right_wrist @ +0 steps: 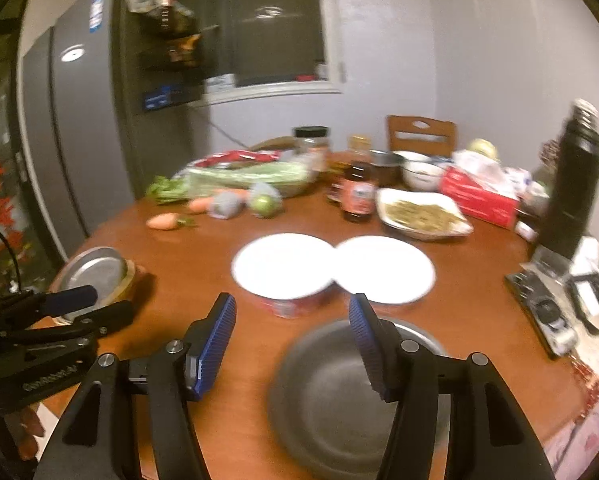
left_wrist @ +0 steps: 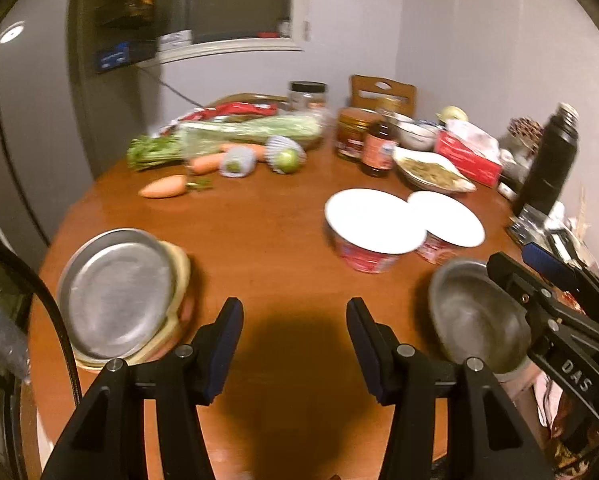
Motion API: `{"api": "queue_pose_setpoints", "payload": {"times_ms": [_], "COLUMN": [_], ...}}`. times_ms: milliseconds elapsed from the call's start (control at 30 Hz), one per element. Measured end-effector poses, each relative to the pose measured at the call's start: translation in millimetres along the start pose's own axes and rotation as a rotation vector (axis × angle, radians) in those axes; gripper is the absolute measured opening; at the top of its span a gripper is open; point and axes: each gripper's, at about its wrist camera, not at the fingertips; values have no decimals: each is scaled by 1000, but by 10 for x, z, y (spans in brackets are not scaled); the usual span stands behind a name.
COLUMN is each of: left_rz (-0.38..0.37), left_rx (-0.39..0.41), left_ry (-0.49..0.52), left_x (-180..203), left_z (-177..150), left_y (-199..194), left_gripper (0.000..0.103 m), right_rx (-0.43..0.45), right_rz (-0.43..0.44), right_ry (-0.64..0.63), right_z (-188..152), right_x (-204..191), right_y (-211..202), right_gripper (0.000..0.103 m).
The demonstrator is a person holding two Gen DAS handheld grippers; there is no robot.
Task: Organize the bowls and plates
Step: 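Move the left tool to the rim of the steel bowl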
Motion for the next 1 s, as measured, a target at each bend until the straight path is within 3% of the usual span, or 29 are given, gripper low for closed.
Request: {"api": "queue_pose_setpoints", "payload": {"times_ms": [133, 333, 1000], "left_rz": [-18, -68, -176], "left_rx": [-30, -57, -221], "left_ry": [29, 45, 54], "left_x": [226, 478, 919], "left_z": [-58, -120, -296], "left_y": [109, 194, 715], "left_gripper": [54, 54, 54], "right_rx": [-34, -83, -172], "right_rz": [-83, -107, 11], "right_ry": [43, 94, 156], "right_z": [-221, -442, -814], "right_x": [352, 674, 933], "right_y": [-38, -42, 265], "right_gripper": [61, 61, 61]}}
Point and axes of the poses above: each gripper's, at about its wrist camera, not at the fingertips, and y roughly the way its jaws point, x to its right, z to its top, and after that the axes turned 13 degrees about -y, right-handed
